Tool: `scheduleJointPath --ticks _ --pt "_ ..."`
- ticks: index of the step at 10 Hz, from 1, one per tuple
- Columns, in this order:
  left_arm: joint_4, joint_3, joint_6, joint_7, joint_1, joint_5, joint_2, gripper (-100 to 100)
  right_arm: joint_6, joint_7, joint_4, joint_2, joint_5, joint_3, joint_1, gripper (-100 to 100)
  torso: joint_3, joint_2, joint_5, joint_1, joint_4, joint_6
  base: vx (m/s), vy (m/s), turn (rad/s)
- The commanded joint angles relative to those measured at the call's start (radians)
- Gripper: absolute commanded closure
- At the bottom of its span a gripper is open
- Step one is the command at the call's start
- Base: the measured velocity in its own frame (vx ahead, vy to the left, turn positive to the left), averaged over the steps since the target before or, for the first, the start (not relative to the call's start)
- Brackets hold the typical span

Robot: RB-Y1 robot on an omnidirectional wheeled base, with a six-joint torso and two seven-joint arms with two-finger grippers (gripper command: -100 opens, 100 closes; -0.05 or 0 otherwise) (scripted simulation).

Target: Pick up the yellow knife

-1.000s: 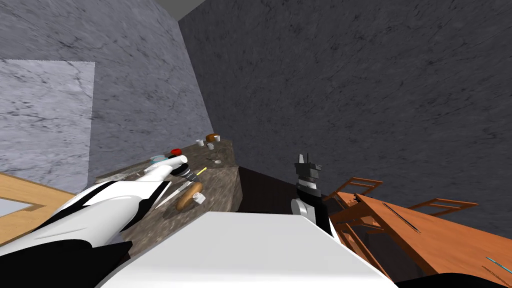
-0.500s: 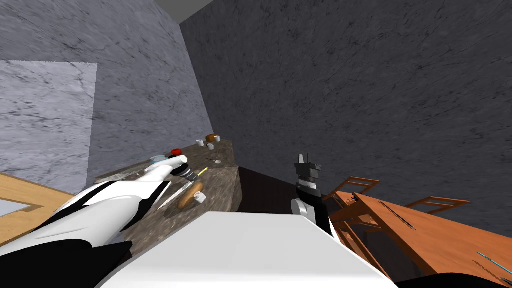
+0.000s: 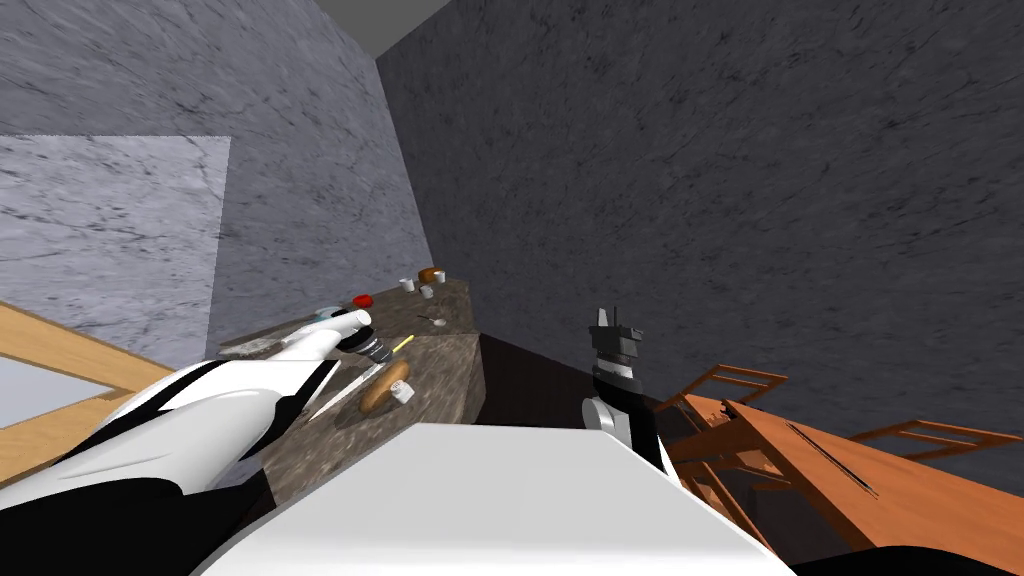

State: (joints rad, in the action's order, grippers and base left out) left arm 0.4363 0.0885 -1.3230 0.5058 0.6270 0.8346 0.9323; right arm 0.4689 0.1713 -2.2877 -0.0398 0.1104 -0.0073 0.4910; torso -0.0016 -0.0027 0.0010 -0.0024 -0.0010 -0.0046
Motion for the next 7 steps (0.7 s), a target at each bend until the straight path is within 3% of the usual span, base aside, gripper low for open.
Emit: scheduleJointPath --ticks 1,4,7 --pt "0.005 0.014 -0.013 -0.029 -0.008 0.0 0.012 100 0.0 0.0 0.0 0.0 0.0 0.0 0.0 0 0.0 0.0 0.0 0.0 0.0 0.0 0.05 -0.051 0.164" --pt "-0.013 0.045 -0.037 -0.109 -0.011 -0.001 0.043 100 0.0 0.0 0.0 0.0 0.0 0.0 0.0 0 -0.001 -0.002 0.0 -0.001 0.0 0.0 0.083 -0.066 0.166" --pt "-0.022 0.061 -0.049 -0.149 -0.012 -0.002 0.058 100 0.0 0.0 0.0 0.0 0.0 0.0 0.0 0 -0.003 -0.004 0.0 -0.001 -0.001 0.004 0.083 -0.046 0.045"
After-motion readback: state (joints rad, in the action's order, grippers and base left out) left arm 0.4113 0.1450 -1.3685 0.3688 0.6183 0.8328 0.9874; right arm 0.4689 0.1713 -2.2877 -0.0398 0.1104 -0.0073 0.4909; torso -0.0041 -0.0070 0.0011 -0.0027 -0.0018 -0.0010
